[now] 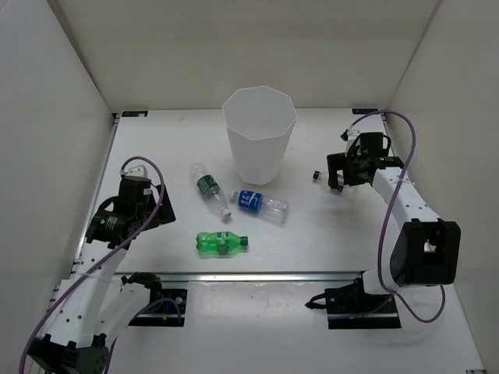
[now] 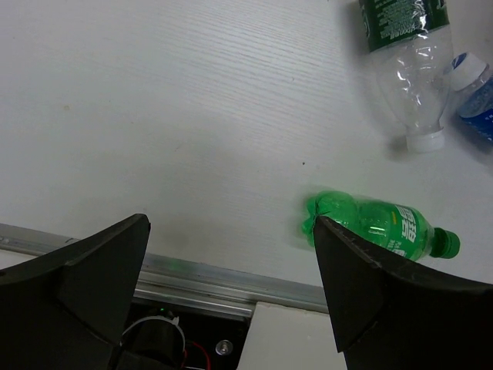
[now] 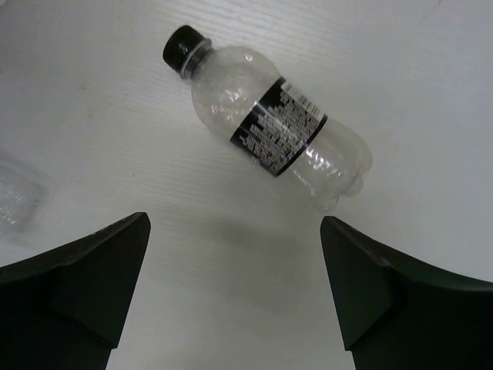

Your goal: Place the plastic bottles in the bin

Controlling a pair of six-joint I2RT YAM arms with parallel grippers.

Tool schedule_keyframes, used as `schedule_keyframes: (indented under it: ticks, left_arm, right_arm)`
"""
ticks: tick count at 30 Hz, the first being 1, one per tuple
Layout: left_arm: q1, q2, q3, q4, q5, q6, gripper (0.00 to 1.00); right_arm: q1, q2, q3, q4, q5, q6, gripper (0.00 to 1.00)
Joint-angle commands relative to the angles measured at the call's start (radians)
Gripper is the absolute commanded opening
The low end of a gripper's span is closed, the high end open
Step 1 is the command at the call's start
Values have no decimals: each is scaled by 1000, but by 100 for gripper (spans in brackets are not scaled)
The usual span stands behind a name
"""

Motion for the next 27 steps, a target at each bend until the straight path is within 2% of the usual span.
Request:
schedule_keyframes:
  ticks: [1, 5, 10, 13, 15, 19, 21, 27]
  left_arm:
    - [0, 10, -5, 46, 36, 12, 99]
    - [22, 61, 4, 58, 44, 38, 99]
    - [28, 68, -5, 68, 28, 40, 98]
    - [54, 76, -2, 57, 31, 46, 99]
    - [62, 79, 5, 39, 15, 51, 98]
    - [57, 90, 6, 46, -16, 48, 99]
    - [68, 93, 4, 71, -7, 42, 99]
    - [68, 101, -4, 101, -8, 39, 98]
  right_arm:
    - [20, 18, 7, 147, -51, -117, 89]
    - [47, 134, 90, 152, -71, -232, 93]
    - [16, 309, 242, 19, -97, -315, 95]
    - [1, 383, 294, -41, -70, -361, 89]
    - [-10, 412, 291, -55, -51, -366, 89]
    - [-52, 426, 277, -83, -119, -364, 90]
    - [-56, 422, 227, -66, -117, -372, 89]
    - [2, 412, 144, 6, -27, -349, 71]
